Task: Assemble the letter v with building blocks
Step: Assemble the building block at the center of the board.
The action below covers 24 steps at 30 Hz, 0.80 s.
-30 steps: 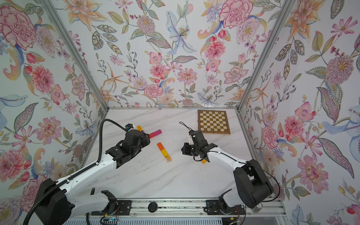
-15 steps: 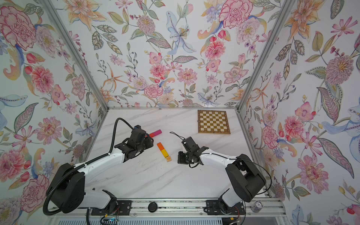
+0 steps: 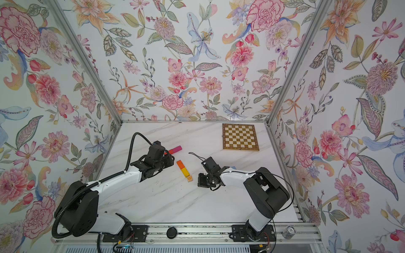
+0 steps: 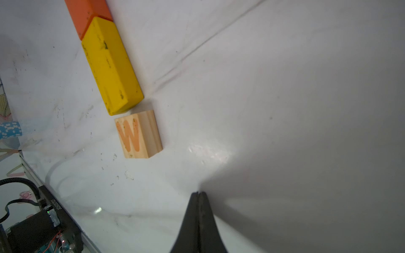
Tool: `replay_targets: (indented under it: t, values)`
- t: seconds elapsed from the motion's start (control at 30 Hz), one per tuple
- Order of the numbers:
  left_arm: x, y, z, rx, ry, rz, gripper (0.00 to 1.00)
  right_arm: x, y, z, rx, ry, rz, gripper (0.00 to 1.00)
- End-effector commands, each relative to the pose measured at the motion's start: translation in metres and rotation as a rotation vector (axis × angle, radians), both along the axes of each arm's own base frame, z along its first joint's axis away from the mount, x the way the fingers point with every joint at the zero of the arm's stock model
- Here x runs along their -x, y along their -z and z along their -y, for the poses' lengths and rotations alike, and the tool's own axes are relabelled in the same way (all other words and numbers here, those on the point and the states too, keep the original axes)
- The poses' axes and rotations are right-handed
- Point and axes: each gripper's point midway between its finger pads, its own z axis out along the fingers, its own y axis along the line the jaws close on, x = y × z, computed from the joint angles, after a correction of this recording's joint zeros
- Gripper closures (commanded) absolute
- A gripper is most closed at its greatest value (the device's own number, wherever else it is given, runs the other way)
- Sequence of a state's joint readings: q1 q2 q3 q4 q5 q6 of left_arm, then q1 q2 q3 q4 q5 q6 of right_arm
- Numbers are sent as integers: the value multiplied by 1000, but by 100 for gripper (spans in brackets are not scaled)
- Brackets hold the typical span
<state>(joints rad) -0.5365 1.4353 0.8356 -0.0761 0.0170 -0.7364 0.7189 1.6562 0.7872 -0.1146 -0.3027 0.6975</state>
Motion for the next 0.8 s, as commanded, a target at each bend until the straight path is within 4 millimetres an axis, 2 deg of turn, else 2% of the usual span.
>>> replay_targets:
  t: [0.0, 0.43, 0.77]
  values:
    - [3, 1, -14, -42, -22, 13, 57, 5, 8, -3, 21, -6, -31, 100]
    - [4, -3, -21, -60, -41, 29, 58, 23, 10, -20, -1, -55, -61, 100]
    - [7, -2, -27, -67, -61, 26, 58, 20, 13, -29, -10, -67, -62, 100]
